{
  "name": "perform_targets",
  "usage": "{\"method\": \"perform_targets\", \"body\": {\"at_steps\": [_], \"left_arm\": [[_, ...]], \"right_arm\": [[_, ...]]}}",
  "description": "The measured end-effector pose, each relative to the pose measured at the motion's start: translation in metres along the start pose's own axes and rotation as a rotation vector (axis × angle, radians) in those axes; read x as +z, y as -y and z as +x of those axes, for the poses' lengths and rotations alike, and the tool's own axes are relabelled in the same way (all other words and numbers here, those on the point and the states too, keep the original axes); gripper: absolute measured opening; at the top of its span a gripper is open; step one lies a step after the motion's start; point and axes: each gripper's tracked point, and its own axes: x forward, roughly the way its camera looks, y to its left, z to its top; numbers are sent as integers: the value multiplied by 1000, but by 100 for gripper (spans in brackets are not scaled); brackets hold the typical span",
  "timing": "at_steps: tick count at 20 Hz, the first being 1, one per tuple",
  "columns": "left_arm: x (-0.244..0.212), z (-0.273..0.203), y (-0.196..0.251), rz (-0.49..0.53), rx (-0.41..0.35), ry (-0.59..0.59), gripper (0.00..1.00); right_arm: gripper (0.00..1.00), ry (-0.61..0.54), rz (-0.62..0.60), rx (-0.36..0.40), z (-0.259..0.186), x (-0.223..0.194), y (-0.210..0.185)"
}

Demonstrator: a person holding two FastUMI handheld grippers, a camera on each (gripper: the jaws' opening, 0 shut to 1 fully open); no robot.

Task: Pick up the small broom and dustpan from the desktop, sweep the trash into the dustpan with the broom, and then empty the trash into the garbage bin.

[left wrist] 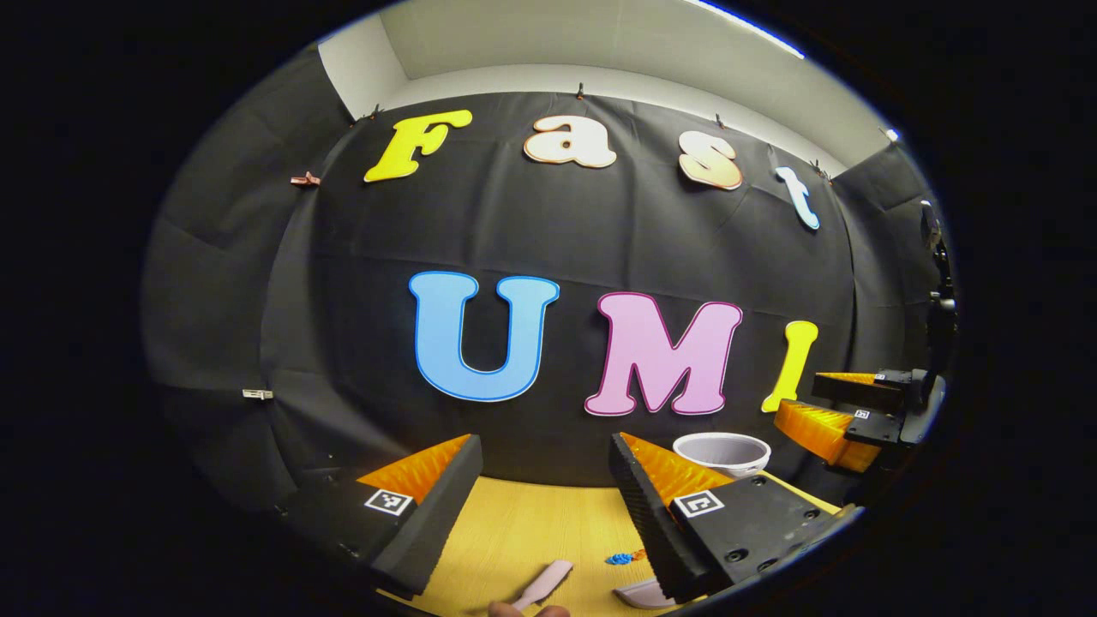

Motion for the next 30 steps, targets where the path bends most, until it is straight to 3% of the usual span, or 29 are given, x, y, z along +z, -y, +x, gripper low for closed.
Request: {"method": "perform_targets", "body": {"at_steps": [2,3,5,6,7,10,13,22,26,30], "left_arm": [[-1,0,-1,9,-1,-3,95],[0,1,0,13,-5,-3,95],[-4,4,1,22,-15,-5,95],[-7,5,1,22,-20,-8,95],[-9,7,1,16,-30,-10,95],[-19,12,2,-3,-65,-18,95],[-30,21,-1,0,-99,-32,95],[-83,31,-14,42,-161,-120,95],[-102,28,-19,56,-184,-157,95],[-114,28,-29,55,-199,-180,95]], "right_arm": [[97,-7,-4,3,0,-3,-1],[93,-11,-9,-1,-1,-4,0],[97,-25,-12,-6,-5,-8,2],[93,-41,-9,-8,-8,-13,3],[97,-66,-2,-8,-13,-18,5],[97,-176,32,7,-28,-42,3],[98,-339,64,16,-59,-81,3],[98,-1070,196,59,-168,-271,-38],[96,-1254,220,17,-189,-330,-44],[95,-1358,235,-18,-193,-378,-52]]}}
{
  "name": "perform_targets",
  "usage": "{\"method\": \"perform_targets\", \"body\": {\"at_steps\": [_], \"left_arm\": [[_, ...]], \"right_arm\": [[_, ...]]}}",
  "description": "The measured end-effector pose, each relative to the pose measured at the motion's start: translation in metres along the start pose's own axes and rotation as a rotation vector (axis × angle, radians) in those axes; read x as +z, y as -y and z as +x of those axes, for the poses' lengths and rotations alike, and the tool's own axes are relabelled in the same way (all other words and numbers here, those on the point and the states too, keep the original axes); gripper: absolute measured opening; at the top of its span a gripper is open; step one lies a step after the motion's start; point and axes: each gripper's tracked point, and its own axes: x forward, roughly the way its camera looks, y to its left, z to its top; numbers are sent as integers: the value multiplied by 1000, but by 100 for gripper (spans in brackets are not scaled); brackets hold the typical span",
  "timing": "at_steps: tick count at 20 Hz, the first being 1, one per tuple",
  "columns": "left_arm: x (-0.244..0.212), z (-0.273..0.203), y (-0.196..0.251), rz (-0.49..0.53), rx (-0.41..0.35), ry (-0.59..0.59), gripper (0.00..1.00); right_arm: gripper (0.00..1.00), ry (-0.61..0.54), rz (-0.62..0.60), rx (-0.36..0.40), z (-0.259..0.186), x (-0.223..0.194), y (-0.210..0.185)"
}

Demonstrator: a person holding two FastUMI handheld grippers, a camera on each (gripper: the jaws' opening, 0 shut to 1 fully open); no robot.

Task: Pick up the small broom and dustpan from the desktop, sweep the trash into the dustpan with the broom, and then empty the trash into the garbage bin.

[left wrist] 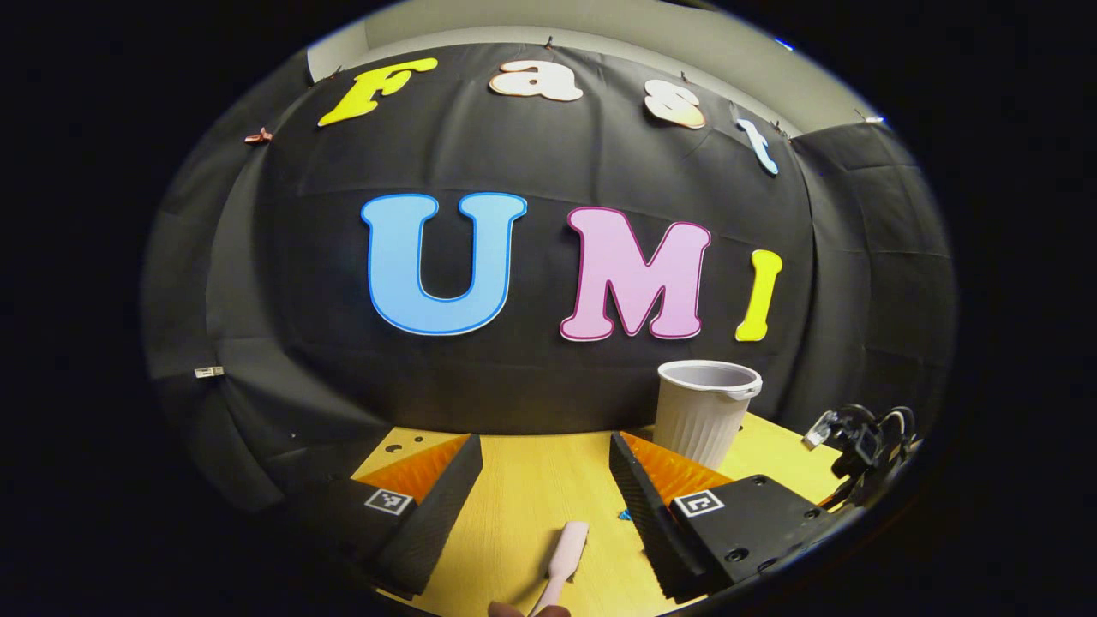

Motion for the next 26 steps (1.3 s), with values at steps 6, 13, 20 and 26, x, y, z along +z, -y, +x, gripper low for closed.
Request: {"method": "perform_targets", "body": {"at_steps": [6,13,20,26], "left_arm": [[-8,3,-13,-2,-29,-13,95],[-21,9,-26,-3,-41,-41,95],[-63,22,-30,-10,-38,-139,95],[-137,23,-21,-24,-105,-395,95]], "right_arm": [[82,-82,-9,-35,40,-4,-8],[68,-134,17,-17,53,-4,-10],[38,-87,17,-3,53,-1,-9],[35,-28,6,4,39,3,-2]]}}
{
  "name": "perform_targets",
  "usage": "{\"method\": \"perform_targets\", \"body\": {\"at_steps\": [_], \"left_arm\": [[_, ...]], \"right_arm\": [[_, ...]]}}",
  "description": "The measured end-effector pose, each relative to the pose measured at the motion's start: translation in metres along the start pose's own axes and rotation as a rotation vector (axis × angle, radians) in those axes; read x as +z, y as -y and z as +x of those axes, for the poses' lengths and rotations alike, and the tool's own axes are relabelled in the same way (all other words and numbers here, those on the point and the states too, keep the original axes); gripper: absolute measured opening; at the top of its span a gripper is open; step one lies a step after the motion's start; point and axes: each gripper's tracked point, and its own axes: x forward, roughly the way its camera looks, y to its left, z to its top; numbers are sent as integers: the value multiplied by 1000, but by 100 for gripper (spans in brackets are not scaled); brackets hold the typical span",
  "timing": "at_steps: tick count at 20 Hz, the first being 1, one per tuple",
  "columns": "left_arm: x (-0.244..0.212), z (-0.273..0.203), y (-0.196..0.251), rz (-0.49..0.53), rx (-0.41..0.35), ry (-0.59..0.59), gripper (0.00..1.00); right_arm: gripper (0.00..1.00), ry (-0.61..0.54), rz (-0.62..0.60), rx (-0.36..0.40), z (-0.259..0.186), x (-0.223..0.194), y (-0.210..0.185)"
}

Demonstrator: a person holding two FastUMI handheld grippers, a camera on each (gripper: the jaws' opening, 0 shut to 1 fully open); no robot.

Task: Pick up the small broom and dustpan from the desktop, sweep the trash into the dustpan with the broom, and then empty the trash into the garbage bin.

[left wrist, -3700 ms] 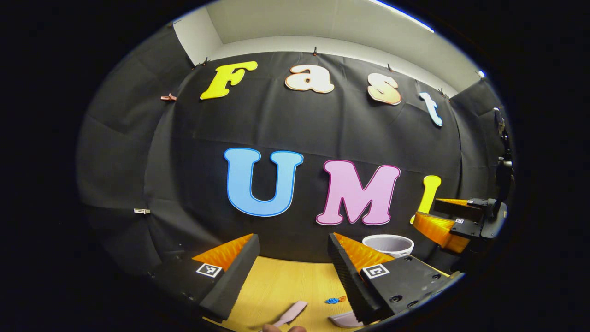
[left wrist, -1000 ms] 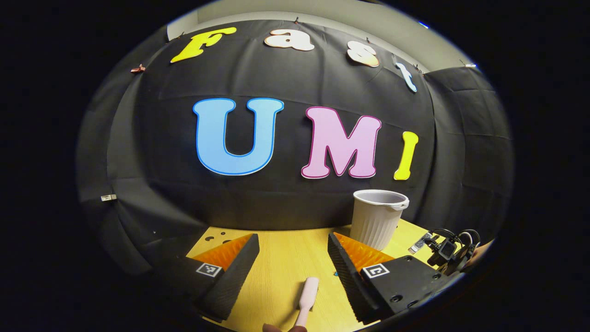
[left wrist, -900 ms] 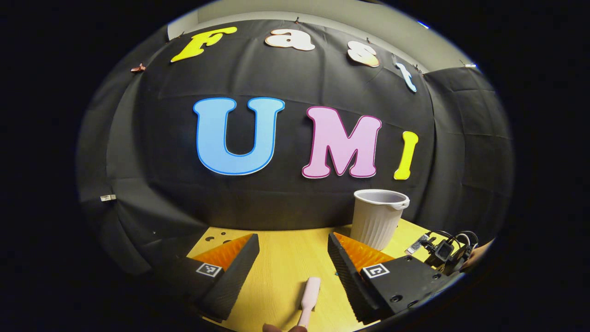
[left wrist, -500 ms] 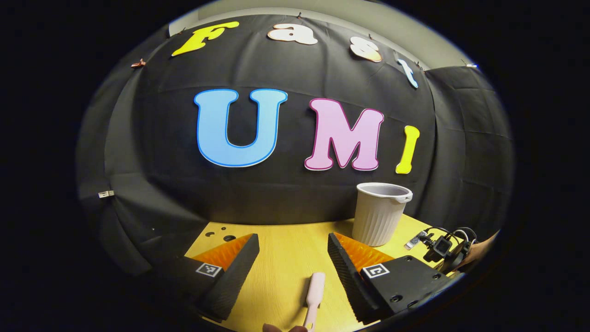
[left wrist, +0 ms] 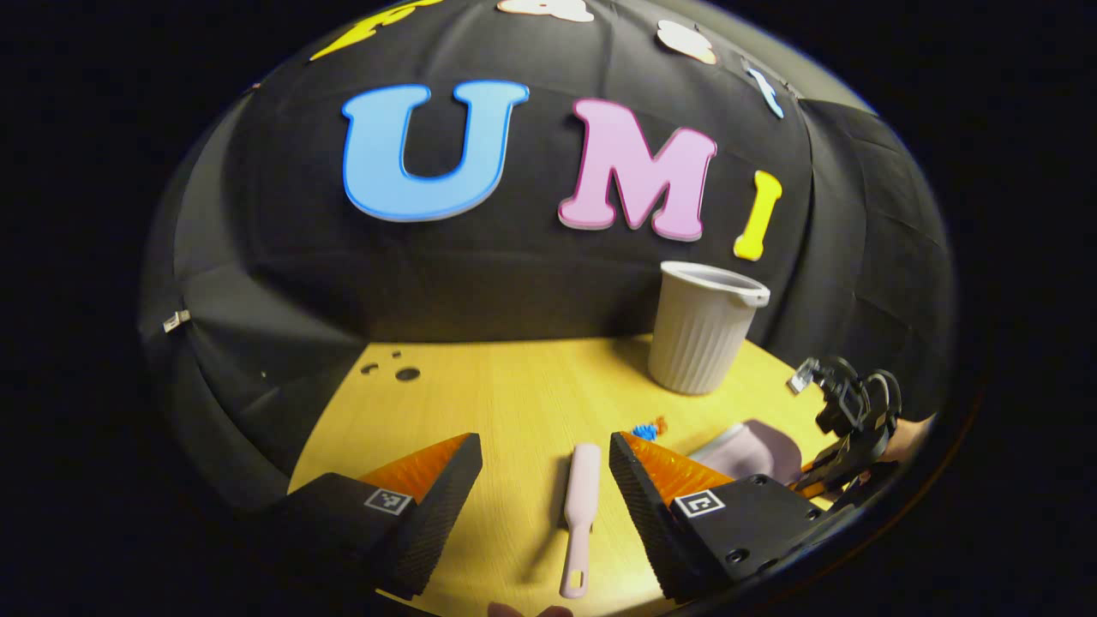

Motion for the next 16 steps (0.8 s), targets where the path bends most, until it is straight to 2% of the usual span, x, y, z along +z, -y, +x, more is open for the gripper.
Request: {"method": "perform_targets", "body": {"at_steps": [7,12,16], "left_arm": [[-82,32,30,-19,-100,-322,95],[-135,60,20,80,-60,-476,95],[-155,78,18,88,-52,-538,93]], "right_arm": [[35,8,-15,-14,-23,-8,13],[35,18,-23,-18,-34,-11,19],[35,25,-31,-17,-39,-11,19]]}}
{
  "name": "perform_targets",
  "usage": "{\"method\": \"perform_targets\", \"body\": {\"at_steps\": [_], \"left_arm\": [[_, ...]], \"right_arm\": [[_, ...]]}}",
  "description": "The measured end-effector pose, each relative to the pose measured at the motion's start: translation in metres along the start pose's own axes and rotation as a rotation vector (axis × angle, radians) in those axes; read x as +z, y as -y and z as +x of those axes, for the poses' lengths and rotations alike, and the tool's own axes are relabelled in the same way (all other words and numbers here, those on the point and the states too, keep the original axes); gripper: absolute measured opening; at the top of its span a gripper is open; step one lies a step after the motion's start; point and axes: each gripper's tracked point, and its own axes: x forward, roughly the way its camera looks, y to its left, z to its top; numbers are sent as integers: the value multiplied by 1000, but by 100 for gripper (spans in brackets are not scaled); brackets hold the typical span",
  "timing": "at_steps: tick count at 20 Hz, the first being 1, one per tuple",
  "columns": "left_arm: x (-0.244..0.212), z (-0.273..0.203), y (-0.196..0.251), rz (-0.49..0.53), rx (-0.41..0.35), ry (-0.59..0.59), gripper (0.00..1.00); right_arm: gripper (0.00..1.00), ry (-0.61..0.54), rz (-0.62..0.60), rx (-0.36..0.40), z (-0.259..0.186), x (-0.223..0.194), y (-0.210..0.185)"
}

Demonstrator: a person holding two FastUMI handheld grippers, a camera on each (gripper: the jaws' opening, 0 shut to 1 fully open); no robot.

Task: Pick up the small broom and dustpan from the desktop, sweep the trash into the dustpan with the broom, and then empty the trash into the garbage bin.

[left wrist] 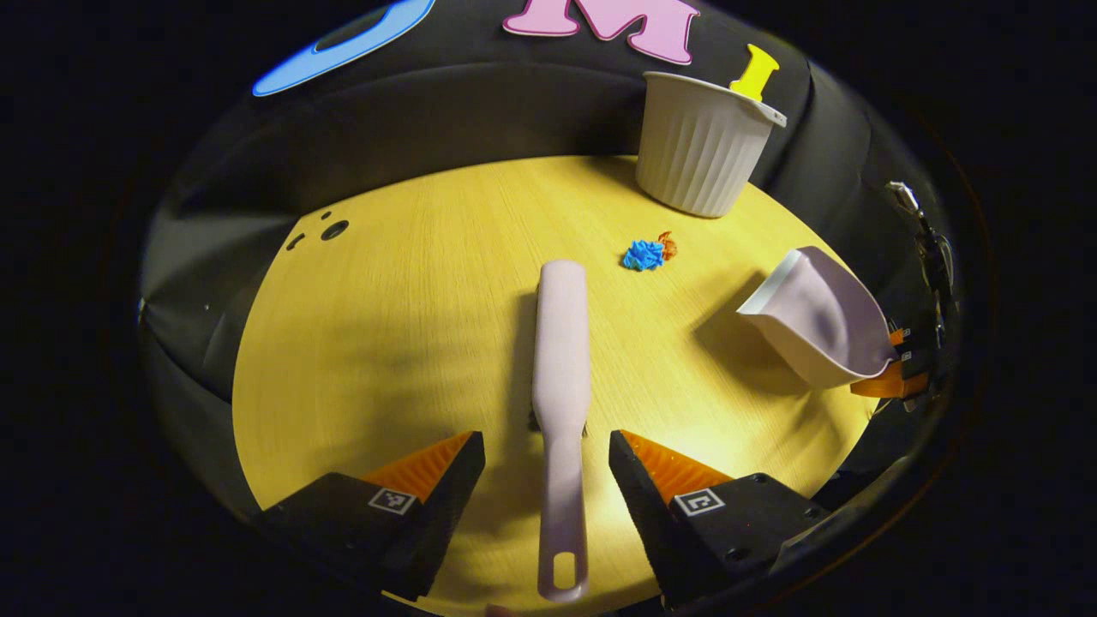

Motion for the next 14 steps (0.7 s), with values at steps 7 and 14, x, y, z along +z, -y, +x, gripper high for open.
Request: {"method": "perform_targets", "body": {"at_steps": [7,14], "left_arm": [[-16,21,2,5,10,-81,73],[-13,33,4,35,37,-64,54]], "right_arm": [[35,9,6,7,-5,7,0],[35,-35,-65,24,-9,3,-5]]}}
